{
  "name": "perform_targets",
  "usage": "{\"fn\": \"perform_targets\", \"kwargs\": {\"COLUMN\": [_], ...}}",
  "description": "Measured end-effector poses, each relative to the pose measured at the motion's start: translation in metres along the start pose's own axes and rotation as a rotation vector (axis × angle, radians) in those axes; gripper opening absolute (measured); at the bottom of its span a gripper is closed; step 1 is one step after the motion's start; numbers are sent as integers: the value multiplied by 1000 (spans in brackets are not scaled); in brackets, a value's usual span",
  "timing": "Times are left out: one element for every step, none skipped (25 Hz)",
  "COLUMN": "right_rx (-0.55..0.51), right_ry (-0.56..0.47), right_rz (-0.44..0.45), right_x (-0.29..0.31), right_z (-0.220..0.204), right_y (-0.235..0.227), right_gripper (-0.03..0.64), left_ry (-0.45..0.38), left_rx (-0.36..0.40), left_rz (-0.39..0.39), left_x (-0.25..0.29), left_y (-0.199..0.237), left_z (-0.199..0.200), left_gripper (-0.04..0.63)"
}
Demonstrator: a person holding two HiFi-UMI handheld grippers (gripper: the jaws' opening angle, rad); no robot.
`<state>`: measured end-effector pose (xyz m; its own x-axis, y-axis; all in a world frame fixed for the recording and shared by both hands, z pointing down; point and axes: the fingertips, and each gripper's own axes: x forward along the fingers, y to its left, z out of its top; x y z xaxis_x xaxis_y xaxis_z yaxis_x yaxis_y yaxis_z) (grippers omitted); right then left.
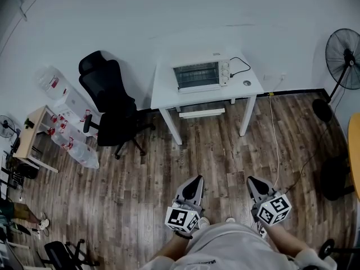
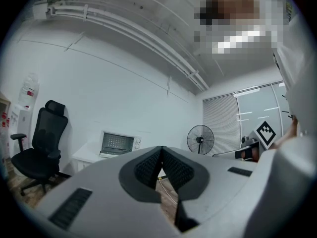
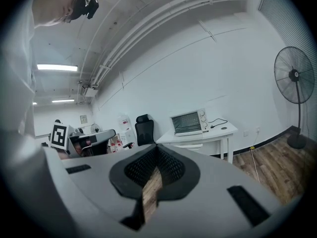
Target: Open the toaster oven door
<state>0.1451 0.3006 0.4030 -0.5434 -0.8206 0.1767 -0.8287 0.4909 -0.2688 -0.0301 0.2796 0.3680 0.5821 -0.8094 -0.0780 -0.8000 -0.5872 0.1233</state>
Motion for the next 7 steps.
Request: {"fn": "perform_targets", "kwargs": {"right_rx": [0,1,2,2,1,-2,-4], "right_ry": [-1,-2,-2,-3,-4,-5,-6], "right_rz": [0,-1,-2,-1,2,5,8], "right_x": [0,0,1,2,3,4,5], "right_z": [-1,-1,-3,-3,-4,-5,-5], "right_y": [0,0,0,1,1,1,2], "right_gripper": [17,17,17,17,17,17,17], "left_ry": [2,3,3,3,3,3,3], "left_rx": [2,4,5,4,2,0,-2], "left_rz": [-3,-6,-8,-8,-8,-8,-8], "left_x": [0,0,0,0,0,0,0], "left_y": [0,0,0,1,1,2,3], "left_z": [-1,-1,-2,-2,-3,-3,-3], "left_gripper": [6,6,7,7,7,6,6]}}
